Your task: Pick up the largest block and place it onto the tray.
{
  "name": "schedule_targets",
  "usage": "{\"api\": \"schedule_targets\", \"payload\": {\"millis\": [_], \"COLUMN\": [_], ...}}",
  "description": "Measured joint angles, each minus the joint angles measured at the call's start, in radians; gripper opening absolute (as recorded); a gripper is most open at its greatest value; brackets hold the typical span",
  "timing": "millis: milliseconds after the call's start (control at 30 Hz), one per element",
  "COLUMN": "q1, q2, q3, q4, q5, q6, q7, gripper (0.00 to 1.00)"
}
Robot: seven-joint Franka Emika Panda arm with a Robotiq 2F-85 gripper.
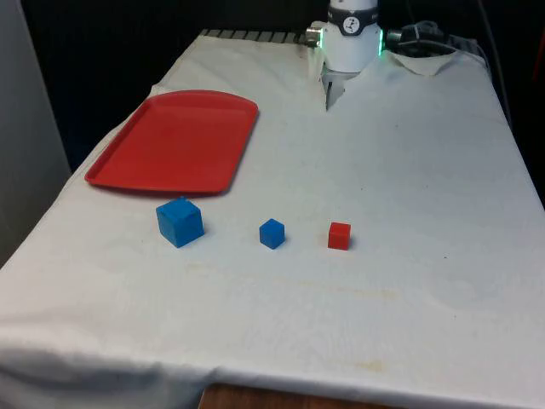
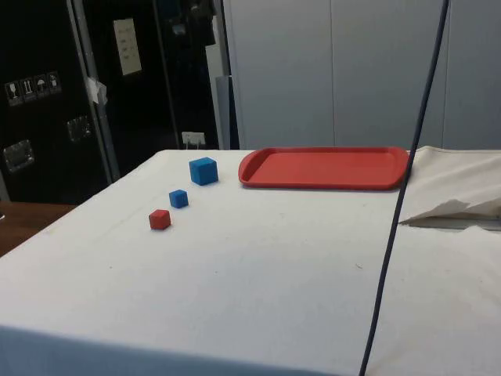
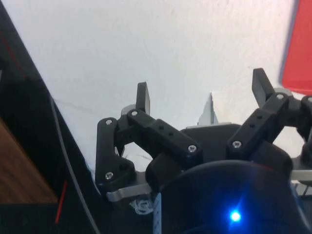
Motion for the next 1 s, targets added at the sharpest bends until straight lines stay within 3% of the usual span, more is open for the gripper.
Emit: {"api": "schedule_targets", "payload": {"millis": [900,1000], "q1": [-0.034,-0.043], "q2": [0.139,0.169], "q3": [-0.007,-0.016], "q4": [0.012,0.012], "q5": [-0.001,-0.001], "q6": [0.225,0.257], "q7": [-0.021,-0.041], "gripper": [1.0,1.0]}}
